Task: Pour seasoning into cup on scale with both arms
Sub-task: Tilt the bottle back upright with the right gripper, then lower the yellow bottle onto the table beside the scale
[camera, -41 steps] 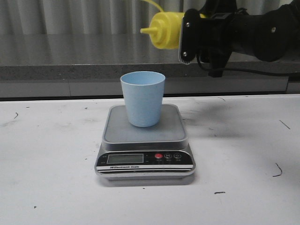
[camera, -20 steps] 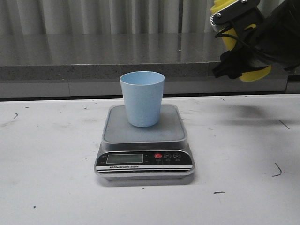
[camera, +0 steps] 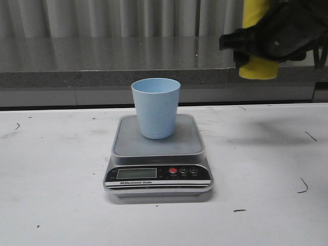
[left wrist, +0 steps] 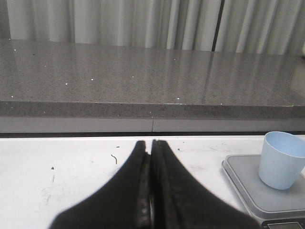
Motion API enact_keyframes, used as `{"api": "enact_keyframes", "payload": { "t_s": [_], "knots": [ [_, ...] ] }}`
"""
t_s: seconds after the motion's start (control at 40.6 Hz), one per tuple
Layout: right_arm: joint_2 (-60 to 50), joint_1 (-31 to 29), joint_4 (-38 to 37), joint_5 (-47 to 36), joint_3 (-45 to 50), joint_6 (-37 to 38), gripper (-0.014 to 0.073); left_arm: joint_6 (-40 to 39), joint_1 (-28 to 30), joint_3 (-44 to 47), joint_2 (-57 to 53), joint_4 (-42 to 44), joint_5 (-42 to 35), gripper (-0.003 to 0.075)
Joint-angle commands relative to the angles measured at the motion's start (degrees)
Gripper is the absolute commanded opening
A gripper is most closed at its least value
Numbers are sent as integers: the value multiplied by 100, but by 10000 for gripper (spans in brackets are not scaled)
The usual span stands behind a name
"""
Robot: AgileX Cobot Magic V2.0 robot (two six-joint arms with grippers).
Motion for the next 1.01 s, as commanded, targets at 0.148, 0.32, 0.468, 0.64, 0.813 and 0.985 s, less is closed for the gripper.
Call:
{"api": "enact_keyframes", "payload": {
  "t_s": [0.148,0.32,0.468,0.64,0.813,0.985],
  "knots": [
    [-1088,1,-299,-328,606,52,257,-52,18,-153,70,-49,-464,-20],
    [-994,1,-783,-122,873,52,257,-52,18,-153,70,-49,-464,-20],
    [-650,80,-1210,103,871,52,257,-52,18,-153,70,-49,-464,-20],
    [-69,261,-1468,-116,871,52,257,-52,18,-153,70,-49,-464,-20],
    [412,412,-1468,-629,871,387,257,-52,18,-153,70,-49,-464,-20],
    [537,416,-1484,-730,871,1000,257,-52,18,-153,70,-49,-464,-20]
  ]
}}
